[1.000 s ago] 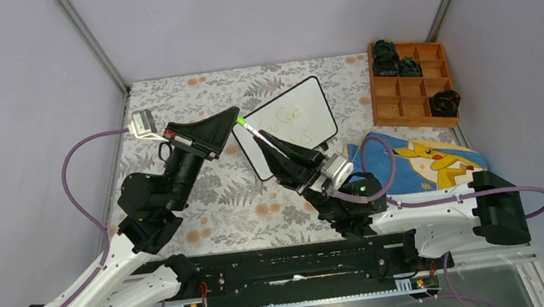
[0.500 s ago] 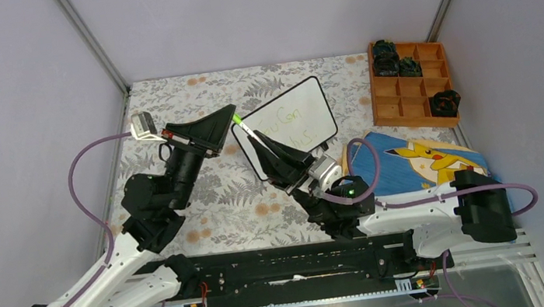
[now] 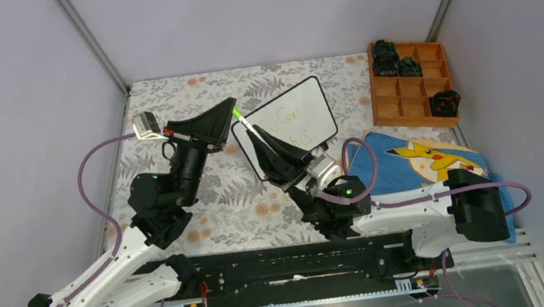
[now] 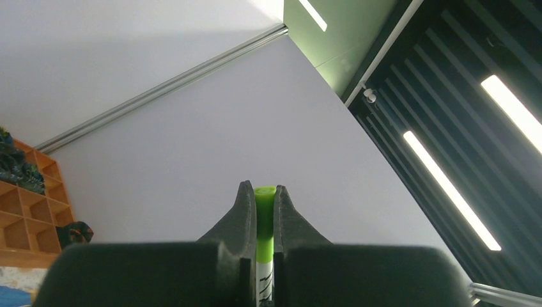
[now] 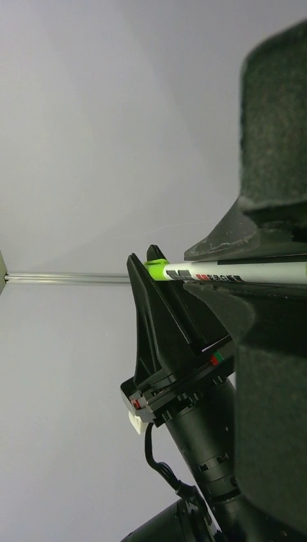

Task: Write a sentence on the whiteboard
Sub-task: Close the whiteboard marker at the center of the board.

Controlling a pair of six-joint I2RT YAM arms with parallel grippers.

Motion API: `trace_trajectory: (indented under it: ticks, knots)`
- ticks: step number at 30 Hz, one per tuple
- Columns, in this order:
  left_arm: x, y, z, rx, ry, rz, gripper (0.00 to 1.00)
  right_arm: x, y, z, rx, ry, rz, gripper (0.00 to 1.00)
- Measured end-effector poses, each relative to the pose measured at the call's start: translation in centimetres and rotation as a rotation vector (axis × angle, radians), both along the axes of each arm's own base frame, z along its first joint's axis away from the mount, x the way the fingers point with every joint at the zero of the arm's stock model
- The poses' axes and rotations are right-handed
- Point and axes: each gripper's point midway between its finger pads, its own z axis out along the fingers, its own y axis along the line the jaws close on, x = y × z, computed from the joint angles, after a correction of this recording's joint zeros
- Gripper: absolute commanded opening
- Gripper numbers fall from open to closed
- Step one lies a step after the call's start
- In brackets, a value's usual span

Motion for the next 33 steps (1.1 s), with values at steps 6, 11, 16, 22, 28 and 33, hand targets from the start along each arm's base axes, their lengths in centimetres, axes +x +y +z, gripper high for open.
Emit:
trace_trajectory:
  ticks: [6, 11, 16, 22, 28, 33]
  knots:
    - [0.0, 0.2, -0.1, -0.029, 0.005, 0.011, 0.04, 0.0, 0.0, 0.1, -0.001, -0.003, -0.005, 0.0]
    - [-0.9, 0.5, -0.7, -0.015, 0.01, -0.003, 0.56, -0.3, 0.7, -0.1, -0.03, -0.021, 0.016, 0.0]
    - [-2.4, -2.2, -3.9, 0.122, 0.059, -0.107, 0.75, 0.7, 0.5, -0.4, -0.054, -0.006, -0.003, 0.0]
    - [-2.6, -1.7, -4.4, 0.152, 0.067, -0.095, 0.74, 0.4, 0.4, -0.5, -0.066, 0.0, 0.024, 0.0]
    - [-2.6, -0.1, -3.8, 0.126, 0.068, -0.046, 0.5, -0.5, -0.3, -0.1, -0.055, 0.003, 0.085, 0.0]
    - [-2.5, 0.0, -3.7, 0.131, 0.063, -0.033, 0.53, -0.7, -0.3, -0.1, -0.052, 0.012, 0.107, 0.0]
